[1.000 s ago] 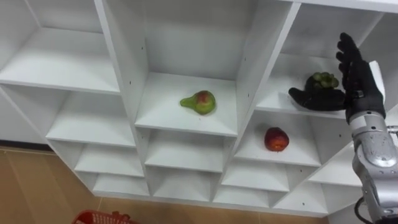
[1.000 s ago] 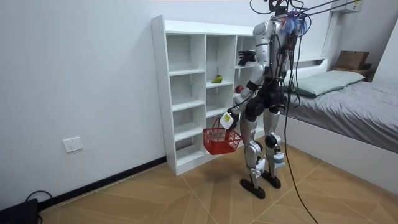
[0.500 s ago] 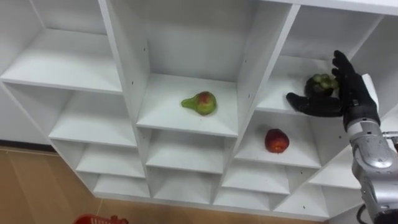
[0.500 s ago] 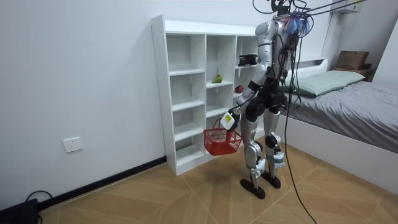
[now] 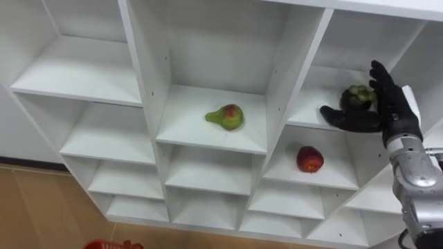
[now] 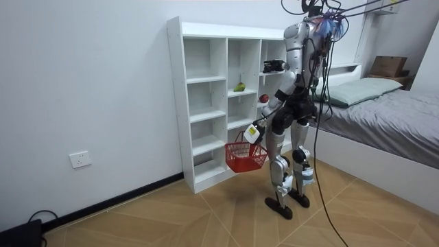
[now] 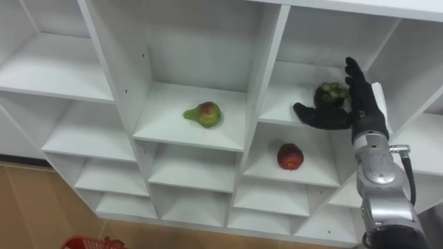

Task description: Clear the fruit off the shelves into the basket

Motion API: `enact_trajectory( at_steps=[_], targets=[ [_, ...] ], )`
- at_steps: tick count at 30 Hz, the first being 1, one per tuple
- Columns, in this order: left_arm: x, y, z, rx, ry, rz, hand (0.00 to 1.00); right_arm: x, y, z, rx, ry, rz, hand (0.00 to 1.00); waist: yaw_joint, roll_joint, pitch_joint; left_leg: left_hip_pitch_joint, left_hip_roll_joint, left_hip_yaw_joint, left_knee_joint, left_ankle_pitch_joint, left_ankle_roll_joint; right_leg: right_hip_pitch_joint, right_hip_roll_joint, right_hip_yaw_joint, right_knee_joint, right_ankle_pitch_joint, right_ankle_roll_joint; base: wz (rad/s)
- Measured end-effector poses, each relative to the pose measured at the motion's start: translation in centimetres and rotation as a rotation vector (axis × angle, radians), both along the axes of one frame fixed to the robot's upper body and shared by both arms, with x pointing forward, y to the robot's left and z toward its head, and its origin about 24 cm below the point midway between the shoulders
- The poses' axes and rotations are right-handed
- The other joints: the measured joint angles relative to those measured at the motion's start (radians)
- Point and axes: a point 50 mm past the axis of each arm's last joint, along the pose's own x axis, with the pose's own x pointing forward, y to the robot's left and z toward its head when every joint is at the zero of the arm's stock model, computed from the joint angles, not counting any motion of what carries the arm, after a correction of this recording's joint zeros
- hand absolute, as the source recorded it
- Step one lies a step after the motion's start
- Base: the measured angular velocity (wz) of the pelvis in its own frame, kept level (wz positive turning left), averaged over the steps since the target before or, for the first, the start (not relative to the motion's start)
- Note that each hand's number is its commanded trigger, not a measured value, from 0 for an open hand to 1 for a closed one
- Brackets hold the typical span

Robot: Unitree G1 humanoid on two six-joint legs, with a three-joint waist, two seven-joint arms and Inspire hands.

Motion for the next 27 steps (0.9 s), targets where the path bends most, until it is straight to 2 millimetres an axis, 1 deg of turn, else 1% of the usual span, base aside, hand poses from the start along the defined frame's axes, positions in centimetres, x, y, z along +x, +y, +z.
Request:
enact_trajectory(
  at_steps=[4, 6, 12, 14, 18, 21, 27],
  targets=[
    [0.0, 0.0, 0.0, 0.000, 0.006, 0.002, 1.00, 0.0, -0.3, 0.2, -0.007, -0.007, -0.015, 1.00, 0.000, -0.002, 0.0002, 0.001, 0.000, 0.000, 0.001, 0.000, 0.000, 0.001, 0.000, 0.000, 0.000, 0.000, 0.000, 0.00],
    [-0.1, 0.0, 0.0, 0.000, 0.010, 0.003, 1.00, -0.1, -1.0, 0.4, -0.011, -0.014, -0.043, 1.00, 0.001, -0.003, 0.0008, 0.001, 0.000, 0.000, 0.001, 0.000, 0.000, 0.001, 0.000, 0.000, 0.000, 0.000, 0.000, 0.00],
    [-0.1, 0.1, 0.0, 0.011, 0.012, 0.006, 1.00, 0.0, -1.9, 0.9, -0.038, -0.021, -0.072, 1.00, 0.003, -0.004, 0.0010, 0.001, 0.001, 0.000, 0.001, 0.000, 0.000, -0.001, 0.000, 0.000, -0.001, 0.000, 0.000, 0.00],
    [-0.1, 0.1, 0.0, 0.011, 0.012, 0.007, 1.00, 0.0, -2.0, 1.0, -0.039, -0.024, -0.077, 1.00, 0.004, -0.006, 0.0014, 0.002, 0.001, 0.000, 0.001, 0.000, 0.000, -0.001, 0.000, 0.000, -0.001, 0.000, 0.000, 0.00],
    [0.1, 0.1, 0.0, 0.011, 0.007, 0.005, 1.00, 0.0, -2.1, 1.0, -0.038, -0.025, -0.083, 1.00, 0.005, -0.014, 0.0060, 0.006, 0.001, 0.000, 0.001, 0.000, 0.000, -0.002, 0.000, 0.002, -0.002, 0.000, 0.000, 0.00],
    [0.1, 0.1, 0.0, 0.012, 0.007, 0.006, 1.00, 0.0, -2.0, 1.0, -0.036, -0.022, -0.079, 1.00, 0.005, -0.017, 0.0059, 0.010, 0.001, 0.000, 0.001, 0.000, 0.000, -0.004, 0.000, 0.003, -0.002, 0.000, 0.000, 0.00],
    [0.5, 0.1, 0.0, 0.018, -0.003, 0.005, 1.00, 0.0, -1.9, 0.9, -0.032, -0.014, -0.064, 1.00, 0.002, -0.015, 0.0048, 0.006, 0.001, -0.001, -0.001, 0.000, 0.000, 0.003, 0.000, 0.000, -0.001, 0.000, 0.000, 0.00]
  ],
)
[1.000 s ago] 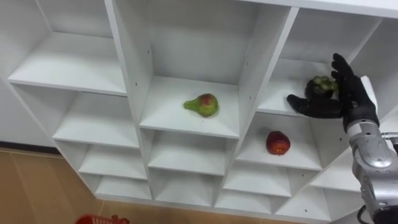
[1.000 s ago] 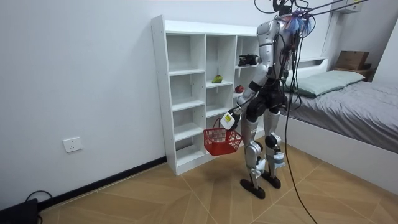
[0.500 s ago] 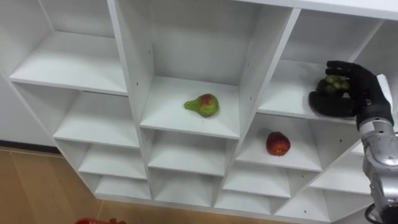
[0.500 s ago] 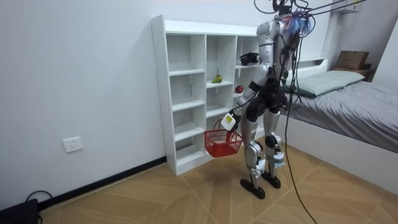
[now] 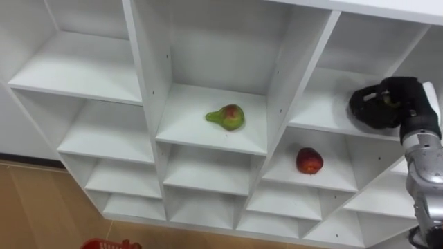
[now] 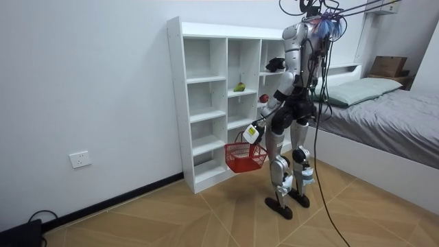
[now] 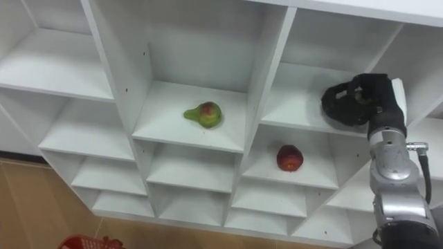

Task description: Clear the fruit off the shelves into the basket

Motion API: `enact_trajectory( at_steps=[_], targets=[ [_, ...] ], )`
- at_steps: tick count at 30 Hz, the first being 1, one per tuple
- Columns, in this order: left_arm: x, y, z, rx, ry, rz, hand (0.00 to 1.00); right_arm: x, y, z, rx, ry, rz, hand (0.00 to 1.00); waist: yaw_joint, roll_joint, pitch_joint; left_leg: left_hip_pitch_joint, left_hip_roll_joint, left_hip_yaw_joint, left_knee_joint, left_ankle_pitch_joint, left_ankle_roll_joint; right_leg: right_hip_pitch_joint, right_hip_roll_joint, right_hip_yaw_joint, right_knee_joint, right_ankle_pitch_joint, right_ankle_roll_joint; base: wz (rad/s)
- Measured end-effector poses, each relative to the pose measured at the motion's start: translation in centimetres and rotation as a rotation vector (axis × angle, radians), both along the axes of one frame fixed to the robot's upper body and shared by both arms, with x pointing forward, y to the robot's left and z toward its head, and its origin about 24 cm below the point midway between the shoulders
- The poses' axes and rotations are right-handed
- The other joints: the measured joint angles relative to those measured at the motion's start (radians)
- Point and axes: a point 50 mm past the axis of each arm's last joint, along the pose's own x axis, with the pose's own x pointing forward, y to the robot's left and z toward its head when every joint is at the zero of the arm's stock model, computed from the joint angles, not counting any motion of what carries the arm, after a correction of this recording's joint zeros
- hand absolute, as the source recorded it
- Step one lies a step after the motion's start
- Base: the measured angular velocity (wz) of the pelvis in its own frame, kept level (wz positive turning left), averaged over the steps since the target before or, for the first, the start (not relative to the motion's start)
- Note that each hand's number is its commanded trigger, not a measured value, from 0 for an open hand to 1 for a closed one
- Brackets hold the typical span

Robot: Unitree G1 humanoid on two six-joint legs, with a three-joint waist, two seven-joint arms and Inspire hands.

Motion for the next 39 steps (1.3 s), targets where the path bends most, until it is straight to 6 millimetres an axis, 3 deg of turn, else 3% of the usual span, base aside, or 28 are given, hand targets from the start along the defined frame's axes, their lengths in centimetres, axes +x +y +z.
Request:
enact_trajectory(
  at_steps=[4, 11, 13, 21, 30, 39],
  targets=[
    [-0.2, 0.0, -0.1, -0.004, 0.007, 0.004, 1.00, 0.0, 0.0, 0.0, 0.000, 0.000, 0.000, 1.00, -0.003, 0.004, -0.0016, 0.001, 0.000, -0.001, 0.004, 0.000, 0.000, 0.001, 0.000, 0.001, 0.000, 0.000, 0.000, 0.00],
    [0.0, 0.0, 0.0, -0.006, 0.001, 0.001, 1.00, -1.4, 0.8, 0.4, 0.067, -0.063, 0.031, 1.00, -0.013, 0.030, -0.0113, 0.005, -0.001, 0.012, 0.003, 0.000, 0.000, 0.003, -0.008, -0.002, 0.001, 0.000, 0.001, -0.02],
    [0.0, 0.0, 0.1, 0.000, -0.008, 0.001, 1.00, -1.7, 1.3, 0.3, 0.100, -0.074, 0.044, 1.00, -0.027, 0.032, -0.0102, 0.011, 0.000, 0.014, 0.001, 0.000, 0.000, 0.003, -0.008, 0.002, 0.001, 0.000, 0.001, -0.03],
    [0.4, 0.0, 0.2, 0.016, -0.036, 0.002, 1.00, -2.9, 3.0, 0.4, 0.215, -0.079, 0.160, 1.00, -0.029, 0.030, -0.0082, 0.012, 0.008, 0.045, -0.007, 0.000, 0.000, -0.010, 0.003, 0.045, 0.007, 0.003, -0.001, -0.13],
    [1.2, -0.8, 0.1, -0.005, -0.060, -0.022, 1.00, -4.6, 8.8, 0.9, 0.385, -0.090, 0.449, 1.00, -0.026, 0.046, -0.0019, 0.009, 0.010, 0.067, -0.017, 0.000, 0.000, -0.023, 0.006, 0.052, 0.007, 0.003, -0.001, -0.04],
    [2.1, -2.3, -0.1, -0.074, -0.096, 0.022, 1.00, -4.8, 12.1, 0.8, 0.447, -0.082, 0.588, 1.00, -0.026, 0.052, -0.0069, 0.011, 0.011, 0.061, -0.014, 0.000, 0.000, -0.023, 0.001, 0.054, 0.003, 0.004, -0.001, 0.00]
  ],
)
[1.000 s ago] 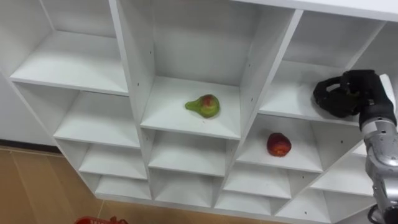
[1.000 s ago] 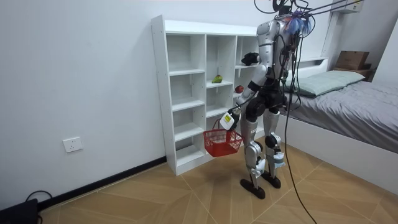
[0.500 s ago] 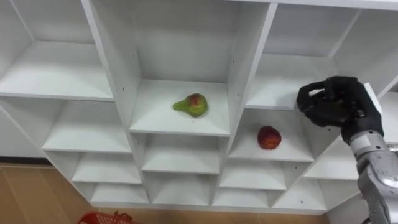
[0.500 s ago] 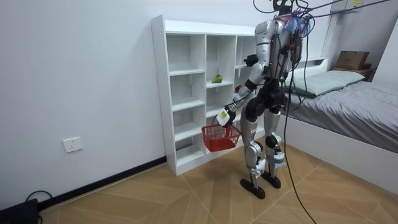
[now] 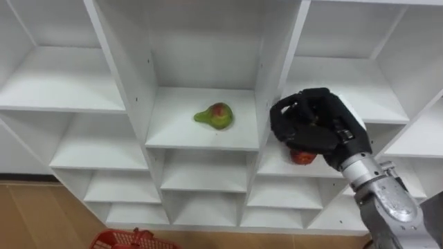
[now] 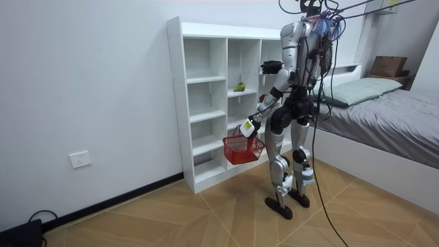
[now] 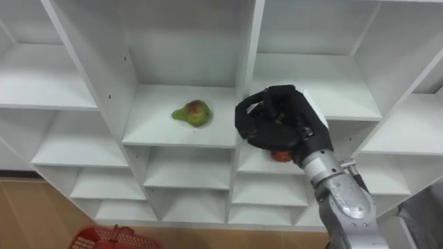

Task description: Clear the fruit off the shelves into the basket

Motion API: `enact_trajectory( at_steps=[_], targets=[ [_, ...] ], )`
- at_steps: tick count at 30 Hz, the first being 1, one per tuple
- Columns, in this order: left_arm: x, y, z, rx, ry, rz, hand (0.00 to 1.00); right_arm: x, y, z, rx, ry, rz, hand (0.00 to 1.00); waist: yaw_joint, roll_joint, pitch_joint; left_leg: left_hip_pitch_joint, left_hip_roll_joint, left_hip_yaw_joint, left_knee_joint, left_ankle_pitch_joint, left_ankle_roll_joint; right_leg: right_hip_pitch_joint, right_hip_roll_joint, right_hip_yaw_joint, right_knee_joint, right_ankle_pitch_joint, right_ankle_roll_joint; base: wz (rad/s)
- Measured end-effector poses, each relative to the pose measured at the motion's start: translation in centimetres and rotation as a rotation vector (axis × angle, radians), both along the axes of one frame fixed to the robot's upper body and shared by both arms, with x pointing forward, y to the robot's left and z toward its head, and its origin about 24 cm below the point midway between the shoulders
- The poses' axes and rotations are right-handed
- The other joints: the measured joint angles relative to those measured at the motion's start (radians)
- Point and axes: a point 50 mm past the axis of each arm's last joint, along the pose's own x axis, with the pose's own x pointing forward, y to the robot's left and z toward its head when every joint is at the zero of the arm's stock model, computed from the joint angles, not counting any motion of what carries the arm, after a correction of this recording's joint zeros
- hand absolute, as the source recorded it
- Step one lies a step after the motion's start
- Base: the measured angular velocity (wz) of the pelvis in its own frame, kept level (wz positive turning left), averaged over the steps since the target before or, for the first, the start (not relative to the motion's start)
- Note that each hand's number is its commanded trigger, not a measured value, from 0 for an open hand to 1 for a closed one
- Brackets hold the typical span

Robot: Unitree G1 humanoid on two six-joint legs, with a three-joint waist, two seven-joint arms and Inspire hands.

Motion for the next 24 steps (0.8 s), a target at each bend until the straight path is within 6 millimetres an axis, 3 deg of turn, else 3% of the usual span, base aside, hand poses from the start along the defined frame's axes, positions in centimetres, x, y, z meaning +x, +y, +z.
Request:
enact_trajectory(
  at_steps=[7, 15, 20, 24],
  targets=[
    [1.9, -1.1, 0.2, -0.022, -0.043, -0.052, 1.00, -1.2, 1.4, -2.4, 0.021, 0.100, 0.042, 1.00, -0.001, 0.004, 0.0029, -0.002, 0.000, -0.003, 0.010, 0.000, 0.000, 0.003, 0.000, 0.000, 0.000, 0.002, -0.001, 0.00],
    [6.7, -3.1, 2.2, -0.053, -0.207, -0.177, 1.00, -1.6, 2.6, -4.4, 0.026, 0.187, 0.063, 1.00, 0.004, -0.007, 0.0106, -0.086, 0.003, -0.013, 0.038, 0.007, 0.001, -0.076, -0.002, -0.023, 0.026, 0.012, -0.006, 0.02],
    [8.3, -4.4, 2.8, -0.093, -0.248, -0.242, 1.00, -1.7, 3.7, -5.3, 0.014, 0.229, 0.091, 1.00, 0.003, -0.008, 0.0117, -0.121, 0.003, -0.017, 0.050, 0.007, 0.002, -0.104, -0.003, -0.029, 0.036, 0.012, -0.006, 0.03],
    [8.5, -4.8, 2.9, -0.124, -0.266, -0.260, 1.00, -1.6, 3.7, -6.7, -0.006, 0.286, 0.080, 1.00, 0.004, -0.008, 0.0128, -0.133, 0.003, -0.018, 0.050, 0.008, 0.002, -0.120, -0.004, -0.029, 0.041, 0.012, -0.006, 0.00]
  ],
)
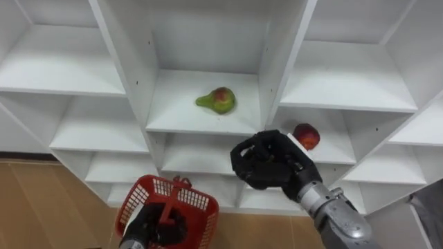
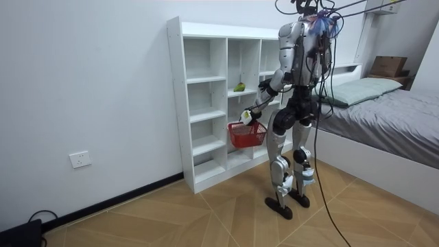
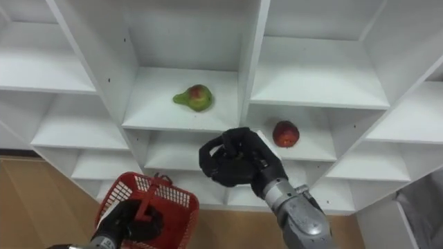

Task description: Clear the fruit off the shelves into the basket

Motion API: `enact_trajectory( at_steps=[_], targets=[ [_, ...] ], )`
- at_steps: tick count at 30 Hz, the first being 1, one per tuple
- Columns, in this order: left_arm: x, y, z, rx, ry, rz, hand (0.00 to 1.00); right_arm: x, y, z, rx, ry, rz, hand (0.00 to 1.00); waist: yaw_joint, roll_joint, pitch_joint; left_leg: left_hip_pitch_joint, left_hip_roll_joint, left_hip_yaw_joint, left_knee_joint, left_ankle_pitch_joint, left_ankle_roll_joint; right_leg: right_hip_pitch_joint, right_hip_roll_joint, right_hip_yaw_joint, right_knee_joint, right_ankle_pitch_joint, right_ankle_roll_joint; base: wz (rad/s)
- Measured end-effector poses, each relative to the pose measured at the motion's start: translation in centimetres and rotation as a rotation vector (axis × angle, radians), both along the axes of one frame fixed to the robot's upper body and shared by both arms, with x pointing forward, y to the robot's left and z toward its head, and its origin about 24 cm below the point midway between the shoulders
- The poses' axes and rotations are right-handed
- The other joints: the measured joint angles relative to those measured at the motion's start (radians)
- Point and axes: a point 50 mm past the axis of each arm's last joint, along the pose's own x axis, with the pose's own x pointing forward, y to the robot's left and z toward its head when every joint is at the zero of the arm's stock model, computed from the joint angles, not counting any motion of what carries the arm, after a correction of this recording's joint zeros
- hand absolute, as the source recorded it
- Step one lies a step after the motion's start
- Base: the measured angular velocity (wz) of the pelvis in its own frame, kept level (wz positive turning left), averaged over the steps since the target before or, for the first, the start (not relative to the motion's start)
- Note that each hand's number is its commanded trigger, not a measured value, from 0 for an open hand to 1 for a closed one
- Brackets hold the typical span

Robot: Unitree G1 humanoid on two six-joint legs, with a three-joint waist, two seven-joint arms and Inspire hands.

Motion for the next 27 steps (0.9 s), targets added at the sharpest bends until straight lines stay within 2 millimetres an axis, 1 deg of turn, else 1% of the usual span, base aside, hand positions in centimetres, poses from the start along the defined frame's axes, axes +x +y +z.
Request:
enact_trajectory(
  at_steps=[4, 7, 9, 10, 11, 13, 14, 19, 20, 22, 23, 24, 25, 27],
  targets=[
    [0.1, -0.1, 0.1, -0.025, -0.007, -0.004, 1.00, -0.1, -0.2, -1.0, -0.021, 0.041, -0.014, 1.00, 0.000, -0.002, 0.0014, -0.021, -0.001, -0.001, 0.002, 0.001, 0.001, -0.020, -0.001, -0.002, 0.002, 0.000, 0.000, 0.00],
    [0.5, -0.3, 0.2, -0.044, -0.014, -0.030, 1.00, 0.2, -0.2, -1.5, -0.063, 0.054, 0.000, 1.00, 0.000, -0.001, 0.0031, -0.048, 0.000, -0.001, 0.013, 0.002, 0.002, -0.045, -0.002, -0.003, 0.009, 0.000, 0.000, 0.00],
    [1.0, -0.5, 0.3, -0.055, -0.012, -0.057, 1.00, 0.6, 0.0, -1.6, -0.083, 0.056, 0.019, 1.00, 0.000, 0.006, 0.0076, -0.073, -0.001, -0.003, 0.023, 0.002, 0.003, -0.064, -0.004, -0.006, 0.011, 0.000, 0.000, 0.05],
    [1.1, -0.6, 0.3, -0.058, -0.013, -0.061, 1.00, 0.6, 0.1, -1.6, -0.086, 0.056, 0.024, 1.00, 0.000, 0.008, 0.0086, -0.078, -0.001, -0.004, 0.024, 0.002, 0.003, -0.069, -0.004, -0.007, 0.012, 0.000, 0.000, 0.06],
    [1.2, -0.6, 0.3, -0.061, -0.013, -0.065, 1.00, 0.7, 0.3, -1.7, -0.093, 0.057, 0.029, 1.00, -0.001, 0.012, 0.0123, -0.086, -0.001, -0.006, 0.029, 0.002, 0.003, -0.073, -0.004, -0.010, 0.012, 0.000, 0.000, 0.06],
    [1.2, -0.7, 0.3, -0.064, -0.012, -0.079, 1.00, 0.8, 0.3, -2.4, -0.110, 0.076, 0.035, 1.00, -0.001, 0.017, 0.0125, -0.098, -0.001, -0.010, 0.030, 0.002, 0.003, -0.084, -0.003, -0.014, 0.013, 0.000, 0.000, 0.07],
    [1.2, -0.9, 0.4, -0.066, -0.016, -0.088, 1.00, 0.8, 0.3, -2.8, -0.124, 0.097, 0.042, 1.00, -0.002, 0.019, 0.0139, -0.110, -0.001, -0.012, 0.031, 0.003, 0.003, -0.095, -0.003, -0.019, 0.014, 0.000, 0.000, 0.07],
    [1.5, -1.3, 0.5, -0.070, -0.021, -0.115, 1.00, 0.1, 0.6, -4.1, -0.143, 0.154, 0.068, 1.00, 0.000, 0.025, 0.0131, -0.158, -0.002, -0.026, 0.042, 0.009, 0.002, -0.139, -0.007, -0.036, 0.027, 0.001, -0.001, 0.10],
    [1.8, -1.5, 0.6, -0.072, -0.029, -0.130, 1.00, 0.0, 0.6, -4.4, -0.150, 0.166, 0.071, 1.00, -0.003, 0.028, 0.0137, -0.168, -0.003, -0.031, 0.053, 0.009, 0.002, -0.140, -0.008, -0.046, 0.026, 0.001, -0.001, 0.17],
    [2.6, -2.0, 1.1, -0.077, -0.054, -0.151, 1.00, 0.0, 0.5, -4.6, -0.160, 0.181, 0.076, 1.00, -0.002, 0.030, 0.0136, -0.171, -0.003, -0.030, 0.054, 0.009, 0.002, -0.142, -0.009, -0.052, 0.026, 0.001, -0.001, 0.11],
    [3.0, -2.2, 1.4, -0.083, -0.074, -0.164, 1.00, 0.0, 0.5, -4.6, -0.160, 0.181, 0.076, 1.00, 0.001, 0.035, 0.0146, -0.171, -0.003, -0.030, 0.054, 0.009, 0.002, -0.142, -0.009, -0.054, 0.026, 0.001, -0.001, 0.00],
    [3.3, -2.4, 1.7, -0.089, -0.092, -0.176, 1.00, 0.0, 0.6, -4.6, -0.161, 0.179, 0.080, 1.00, 0.001, 0.040, 0.0139, -0.171, -0.003, -0.030, 0.054, 0.009, 0.002, -0.141, -0.010, -0.054, 0.026, 0.001, -0.001, 0.00],
    [3.4, -2.5, 1.8, -0.093, -0.100, -0.180, 1.00, 0.0, 0.7, -4.6, -0.162, 0.179, 0.083, 1.00, 0.001, 0.043, 0.0139, -0.170, -0.003, -0.029, 0.054, 0.009, 0.002, -0.141, -0.010, -0.054, 0.026, 0.001, -0.001, 0.00],
    [3.6, -2.8, 2.0, -0.102, -0.115, -0.197, 1.00, 0.0, 0.8, -4.6, -0.162, 0.179, 0.086, 1.00, 0.000, 0.056, 0.0135, -0.169, -0.003, -0.029, 0.053, 0.009, 0.002, -0.141, -0.010, -0.053, 0.026, 0.001, -0.001, 0.00]
  ],
)
